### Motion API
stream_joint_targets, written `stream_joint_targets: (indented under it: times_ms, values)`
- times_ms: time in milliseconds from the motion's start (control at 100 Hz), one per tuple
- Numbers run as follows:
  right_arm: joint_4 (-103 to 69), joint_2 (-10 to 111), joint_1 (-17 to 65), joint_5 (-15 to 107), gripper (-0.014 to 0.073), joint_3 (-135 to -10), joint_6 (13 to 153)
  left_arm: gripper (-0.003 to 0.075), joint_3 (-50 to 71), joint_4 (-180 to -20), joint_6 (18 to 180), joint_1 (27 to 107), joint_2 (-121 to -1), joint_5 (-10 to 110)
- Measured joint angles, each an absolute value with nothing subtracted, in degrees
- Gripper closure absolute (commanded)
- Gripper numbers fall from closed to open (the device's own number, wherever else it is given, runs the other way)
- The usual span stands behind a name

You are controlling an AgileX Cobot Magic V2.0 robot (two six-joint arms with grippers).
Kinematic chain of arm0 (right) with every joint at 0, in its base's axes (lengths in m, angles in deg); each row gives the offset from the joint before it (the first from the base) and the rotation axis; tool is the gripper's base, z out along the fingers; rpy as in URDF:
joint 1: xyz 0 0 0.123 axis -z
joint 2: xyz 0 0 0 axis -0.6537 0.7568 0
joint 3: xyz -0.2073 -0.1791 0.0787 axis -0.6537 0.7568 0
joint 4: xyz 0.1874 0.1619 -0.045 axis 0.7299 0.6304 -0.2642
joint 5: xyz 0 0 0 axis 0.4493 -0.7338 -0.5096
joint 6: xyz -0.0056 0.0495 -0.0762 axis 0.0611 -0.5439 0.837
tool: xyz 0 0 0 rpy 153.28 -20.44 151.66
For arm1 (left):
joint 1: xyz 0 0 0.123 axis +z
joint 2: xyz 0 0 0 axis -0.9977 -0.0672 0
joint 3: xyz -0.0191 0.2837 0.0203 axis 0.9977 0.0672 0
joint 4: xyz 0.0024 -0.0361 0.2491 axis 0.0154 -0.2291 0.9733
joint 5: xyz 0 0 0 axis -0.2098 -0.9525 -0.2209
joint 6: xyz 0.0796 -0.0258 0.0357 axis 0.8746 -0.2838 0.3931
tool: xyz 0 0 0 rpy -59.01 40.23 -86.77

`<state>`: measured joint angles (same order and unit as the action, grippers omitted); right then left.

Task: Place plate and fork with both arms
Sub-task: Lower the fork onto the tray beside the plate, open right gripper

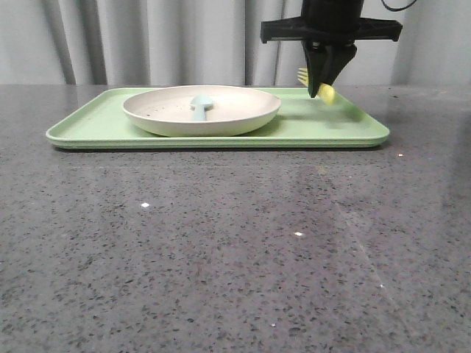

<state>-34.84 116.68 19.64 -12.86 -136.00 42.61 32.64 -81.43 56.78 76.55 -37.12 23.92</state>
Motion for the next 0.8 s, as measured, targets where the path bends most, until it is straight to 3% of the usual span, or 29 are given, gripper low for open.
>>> stream_joint_targets:
  times_ms: [380, 800]
  values:
    - [-33.24, 118.80, 19.64, -12.66, 0.0593, -136.00, 43.13, 0.0426, 32.64, -81.84, 56.78, 76.55, -37.12, 23.92]
    - [-32.89, 118.79, 19.64, -12.66, 0.0447, -136.00, 44.34, 0.0426, 32.64, -81.84, 56.78, 76.55, -37.12, 23.92]
